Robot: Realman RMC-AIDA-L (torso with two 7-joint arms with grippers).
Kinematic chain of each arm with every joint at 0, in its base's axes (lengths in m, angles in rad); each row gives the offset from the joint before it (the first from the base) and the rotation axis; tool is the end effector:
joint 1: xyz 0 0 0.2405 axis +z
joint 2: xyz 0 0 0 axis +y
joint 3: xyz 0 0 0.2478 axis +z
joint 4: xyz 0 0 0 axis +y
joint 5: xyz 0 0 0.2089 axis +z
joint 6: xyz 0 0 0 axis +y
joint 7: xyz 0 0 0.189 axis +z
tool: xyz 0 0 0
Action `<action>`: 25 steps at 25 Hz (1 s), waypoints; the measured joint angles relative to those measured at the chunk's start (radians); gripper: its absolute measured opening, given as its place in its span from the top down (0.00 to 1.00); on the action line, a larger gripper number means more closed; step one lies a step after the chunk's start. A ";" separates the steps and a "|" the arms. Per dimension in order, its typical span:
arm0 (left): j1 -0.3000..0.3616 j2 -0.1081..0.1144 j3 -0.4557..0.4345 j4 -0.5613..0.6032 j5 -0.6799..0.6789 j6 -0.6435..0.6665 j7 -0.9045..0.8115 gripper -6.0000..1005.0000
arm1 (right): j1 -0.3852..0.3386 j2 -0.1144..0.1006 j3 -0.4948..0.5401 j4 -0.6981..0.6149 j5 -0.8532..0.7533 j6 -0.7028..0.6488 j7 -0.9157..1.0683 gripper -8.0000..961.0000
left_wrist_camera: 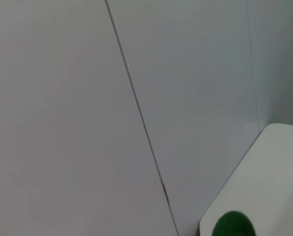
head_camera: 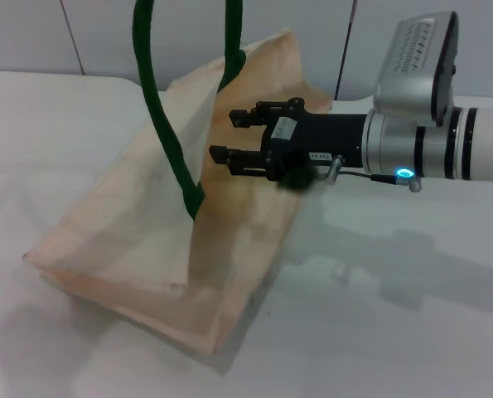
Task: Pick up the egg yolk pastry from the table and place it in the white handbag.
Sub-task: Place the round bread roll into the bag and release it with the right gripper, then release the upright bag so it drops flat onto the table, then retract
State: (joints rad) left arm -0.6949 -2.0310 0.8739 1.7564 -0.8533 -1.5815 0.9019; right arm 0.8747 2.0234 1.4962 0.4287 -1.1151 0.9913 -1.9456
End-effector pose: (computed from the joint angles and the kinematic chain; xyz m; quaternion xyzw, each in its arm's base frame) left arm -0.0710 0.4040 0.1254 -0.9273 -0.1052 -0.0885 0.3483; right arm 0.1066 0.4115 -0.1198 -0.9626 0.0676 0.2229 0.1383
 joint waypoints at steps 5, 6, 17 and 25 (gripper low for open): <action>0.000 0.000 -0.001 0.000 0.001 0.000 0.000 0.87 | 0.000 0.000 0.002 0.001 0.000 0.004 0.002 0.32; 0.000 0.000 -0.001 0.000 0.002 0.000 0.000 0.86 | 0.000 -0.001 0.002 0.000 0.000 0.005 0.003 0.29; 0.007 0.000 -0.008 0.000 0.028 0.001 0.000 0.81 | -0.023 -0.013 0.014 -0.002 -0.001 0.006 0.043 0.16; 0.018 0.000 -0.009 -0.011 0.077 0.011 0.000 0.76 | -0.115 -0.076 0.121 0.010 -0.007 0.052 0.086 0.17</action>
State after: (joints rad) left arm -0.6769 -2.0310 0.8646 1.7456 -0.7767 -1.5705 0.9016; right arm 0.7595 1.9475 1.6172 0.4385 -1.1219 1.0432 -1.8593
